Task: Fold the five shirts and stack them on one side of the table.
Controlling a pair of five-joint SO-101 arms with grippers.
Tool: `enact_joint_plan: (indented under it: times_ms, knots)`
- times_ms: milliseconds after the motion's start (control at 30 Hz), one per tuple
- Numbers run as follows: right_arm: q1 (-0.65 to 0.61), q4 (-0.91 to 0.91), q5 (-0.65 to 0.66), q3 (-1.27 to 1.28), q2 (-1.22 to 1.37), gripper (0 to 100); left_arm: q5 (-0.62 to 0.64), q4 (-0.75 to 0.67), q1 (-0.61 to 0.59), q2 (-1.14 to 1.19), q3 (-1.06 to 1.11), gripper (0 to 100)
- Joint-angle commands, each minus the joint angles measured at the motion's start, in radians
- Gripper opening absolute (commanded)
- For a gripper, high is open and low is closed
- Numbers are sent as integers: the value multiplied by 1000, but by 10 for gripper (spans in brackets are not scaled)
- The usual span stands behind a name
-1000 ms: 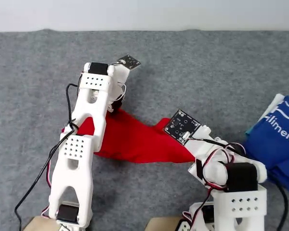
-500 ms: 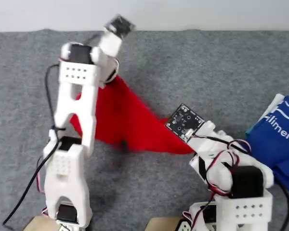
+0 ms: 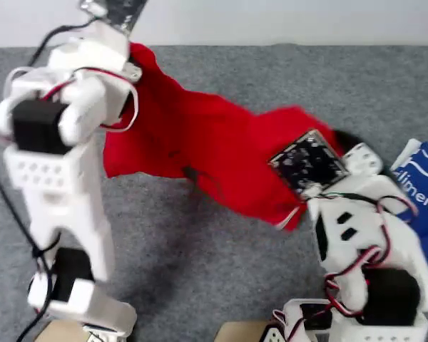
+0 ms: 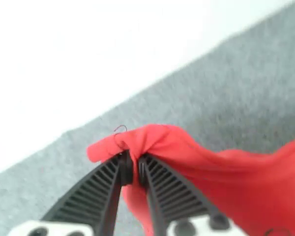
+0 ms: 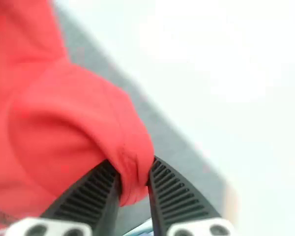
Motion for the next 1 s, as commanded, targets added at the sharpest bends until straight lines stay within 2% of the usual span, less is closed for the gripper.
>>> enact_joint_plan:
  times_ms: [0,200,533,900,967]
  knots:
    - [58,-116,78,-64,-10,9,9,17,-3,-135,-25,2]
    - [125,-265,175,-69,-18,9,8,17,-3,-272,-31,2]
    - [246,-489,183,-89,-36,9,2,15,-3,-471,-27,2]
    - [248,-503,178,-166,-105,10,-5,15,-12,-601,-33,2]
    - [245,-506,178,-172,-122,10,-49,12,-12,-629,-33,2]
